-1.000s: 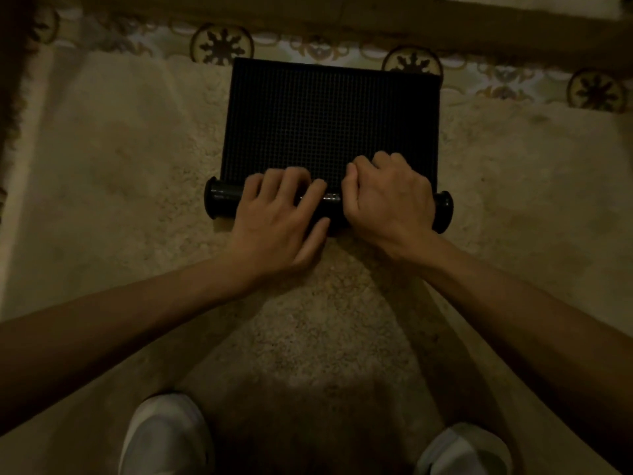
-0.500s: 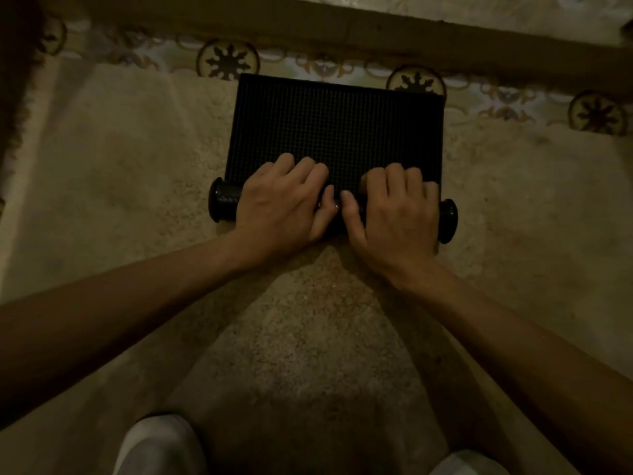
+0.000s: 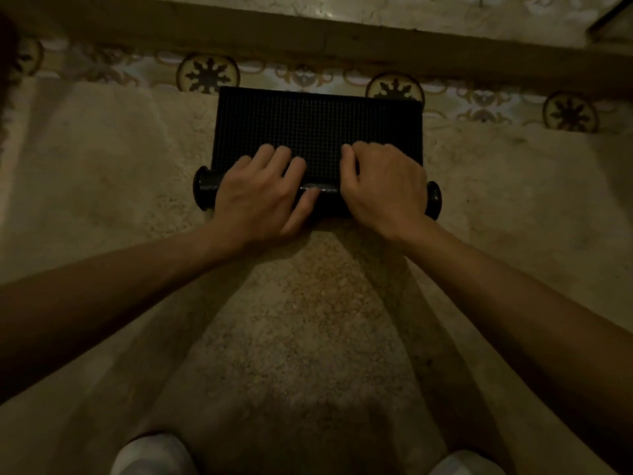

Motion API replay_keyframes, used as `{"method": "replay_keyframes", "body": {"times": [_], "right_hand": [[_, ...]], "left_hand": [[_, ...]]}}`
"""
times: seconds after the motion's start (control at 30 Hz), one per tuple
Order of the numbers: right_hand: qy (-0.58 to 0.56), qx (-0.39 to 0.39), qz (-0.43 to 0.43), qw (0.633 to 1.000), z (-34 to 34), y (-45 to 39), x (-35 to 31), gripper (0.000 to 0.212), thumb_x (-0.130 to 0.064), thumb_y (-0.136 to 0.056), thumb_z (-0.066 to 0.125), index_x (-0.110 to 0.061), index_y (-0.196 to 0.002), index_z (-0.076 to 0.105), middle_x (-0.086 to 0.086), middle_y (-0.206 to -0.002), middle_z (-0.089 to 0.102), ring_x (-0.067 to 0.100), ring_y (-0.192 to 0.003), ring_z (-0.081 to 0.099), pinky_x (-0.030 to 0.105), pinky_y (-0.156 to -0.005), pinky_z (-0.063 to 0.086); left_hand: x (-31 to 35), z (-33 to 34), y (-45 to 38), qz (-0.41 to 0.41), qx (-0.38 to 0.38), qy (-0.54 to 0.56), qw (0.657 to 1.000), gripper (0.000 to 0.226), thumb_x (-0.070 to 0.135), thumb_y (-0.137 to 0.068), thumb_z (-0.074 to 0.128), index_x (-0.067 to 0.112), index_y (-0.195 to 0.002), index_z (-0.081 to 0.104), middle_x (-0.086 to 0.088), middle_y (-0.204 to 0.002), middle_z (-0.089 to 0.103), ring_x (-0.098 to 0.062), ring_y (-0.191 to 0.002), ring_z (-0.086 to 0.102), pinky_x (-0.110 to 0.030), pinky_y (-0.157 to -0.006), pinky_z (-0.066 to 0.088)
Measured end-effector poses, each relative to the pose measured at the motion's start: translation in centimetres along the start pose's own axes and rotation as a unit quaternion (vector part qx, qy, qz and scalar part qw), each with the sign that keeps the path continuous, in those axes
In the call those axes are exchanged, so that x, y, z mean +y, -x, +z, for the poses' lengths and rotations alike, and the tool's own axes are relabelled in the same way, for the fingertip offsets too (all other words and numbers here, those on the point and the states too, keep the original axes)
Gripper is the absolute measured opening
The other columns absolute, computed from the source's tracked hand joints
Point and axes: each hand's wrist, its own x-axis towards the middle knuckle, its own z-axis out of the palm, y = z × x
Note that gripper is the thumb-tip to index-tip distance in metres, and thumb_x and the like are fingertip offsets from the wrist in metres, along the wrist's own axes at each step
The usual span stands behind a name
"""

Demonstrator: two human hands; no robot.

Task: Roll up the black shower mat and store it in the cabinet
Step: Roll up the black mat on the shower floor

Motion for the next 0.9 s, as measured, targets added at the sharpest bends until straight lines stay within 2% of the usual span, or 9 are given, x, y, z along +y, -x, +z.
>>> {"method": "replay_keyframes", "body": {"times": [0.1, 0.2, 0.3, 0.43, 0.53, 0.67, 0.73, 0.8, 0.9], "right_hand": [[0.055, 0.064, -0.035, 0.996, 0.3, 0.7, -0.4, 0.036, -0.035, -0.105, 0.037, -0.010, -0.094, 0.061, 0.012, -0.090, 0.061, 0.032, -0.083, 0.055, 0.042, -0.065, 0.037], [0.086, 0.063, -0.046, 0.993, 1.0, 1.6, -0.5, 0.039, -0.038, -0.105, 0.034, -0.009, -0.099, 0.059, 0.014, -0.094, 0.061, 0.034, -0.085, 0.053, 0.045, -0.069, 0.036], [0.084, 0.054, -0.049, 0.994, 1.0, 0.7, -0.2, 0.040, -0.036, -0.105, 0.031, -0.011, -0.100, 0.061, 0.013, -0.093, 0.063, 0.033, -0.082, 0.055, 0.044, -0.068, 0.037], [0.056, 0.037, -0.020, 0.998, 1.0, -1.1, -0.3, 0.041, -0.035, -0.105, 0.030, -0.014, -0.094, 0.062, 0.009, -0.088, 0.065, 0.030, -0.078, 0.057, 0.041, -0.065, 0.036], [0.038, 0.032, 0.002, 0.999, 1.2, -1.9, 0.0, 0.039, -0.034, -0.105, 0.033, -0.015, -0.085, 0.061, 0.006, -0.080, 0.064, 0.027, -0.073, 0.057, 0.037, -0.061, 0.031], [0.021, 0.040, 0.000, 0.999, 1.1, -3.0, 0.1, 0.041, -0.034, -0.106, 0.033, -0.014, -0.084, 0.061, 0.005, -0.078, 0.061, 0.027, -0.074, 0.058, 0.037, -0.061, 0.032], [0.060, 0.064, -0.045, 0.995, 1.2, -2.8, 0.3, 0.038, -0.034, -0.105, 0.034, -0.011, -0.092, 0.062, 0.011, -0.090, 0.062, 0.032, -0.084, 0.057, 0.042, -0.068, 0.036], [0.105, 0.086, -0.076, 0.988, 1.7, -1.9, 0.5, 0.036, -0.034, -0.105, 0.035, -0.008, -0.099, 0.060, 0.016, -0.099, 0.061, 0.035, -0.089, 0.054, 0.045, -0.073, 0.037], [0.102, 0.076, -0.078, 0.989, 1.9, -2.0, 0.7, 0.036, -0.035, -0.104, 0.034, -0.009, -0.099, 0.058, 0.016, -0.096, 0.060, 0.035, -0.085, 0.053, 0.044, -0.070, 0.036]], "left_hand": [[-0.6, 0.4, -1.2, -0.009, 0.018, 0.018, 1.000, 0.044, 0.048, -0.104, 0.025, 0.012, -0.093, 0.049, -0.011, -0.086, 0.057, -0.027, -0.073, 0.052, -0.033, -0.055, 0.026], [-0.6, 0.5, -1.3, -0.007, 0.025, 0.022, 0.999, 0.043, 0.048, -0.104, 0.027, 0.013, -0.096, 0.050, -0.010, -0.090, 0.056, -0.026, -0.075, 0.053, -0.032, -0.054, 0.025], [-0.9, 0.4, -1.4, -0.017, 0.025, 0.011, 0.999, 0.046, 0.051, -0.103, 0.028, 0.010, -0.099, 0.050, -0.016, -0.102, 0.052, -0.032, -0.088, 0.048, -0.038, -0.064, 0.031], [-0.4, 0.8, -0.2, -0.095, 0.026, 0.012, 0.995, 0.051, 0.054, -0.099, 0.030, 0.009, -0.114, 0.051, -0.016, -0.108, 0.053, -0.033, -0.094, 0.047, -0.046, -0.080, 0.037], [-0.4, 1.4, 0.9, -0.075, 0.040, 0.031, 0.996, 0.057, 0.056, -0.096, 0.038, 0.008, -0.122, 0.054, -0.016, -0.113, 0.056, -0.034, -0.099, 0.051, -0.047, -0.088, 0.037], [-1.8, 1.7, -1.4, -0.054, 0.056, 0.015, 0.997, 0.054, 0.058, -0.097, 0.034, 0.010, -0.105, 0.055, -0.013, -0.099, 0.058, -0.032, -0.087, 0.051, -0.041, -0.072, 0.036], [-2.2, 1.6, -2.5, -0.058, 0.053, 0.009, 0.997, 0.050, 0.057, -0.098, 0.033, 0.011, -0.097, 0.053, -0.012, -0.092, 0.058, -0.031, -0.082, 0.052, -0.038, -0.065, 0.034], [-2.5, 1.7, -3.1, -0.064, 0.052, 0.014, 0.997, 0.049, 0.057, -0.097, 0.036, 0.012, -0.093, 0.054, -0.010, -0.090, 0.060, -0.030, -0.080, 0.055, -0.036, -0.063, 0.035], [-2.4, 1.6, -3.6, -0.078, 0.053, 0.029, 0.995, 0.047, 0.057, -0.097, 0.038, 0.014, -0.089, 0.057, -0.007, -0.088, 0.060, -0.027, -0.082, 0.056, -0.035, -0.063, 0.032]]}}
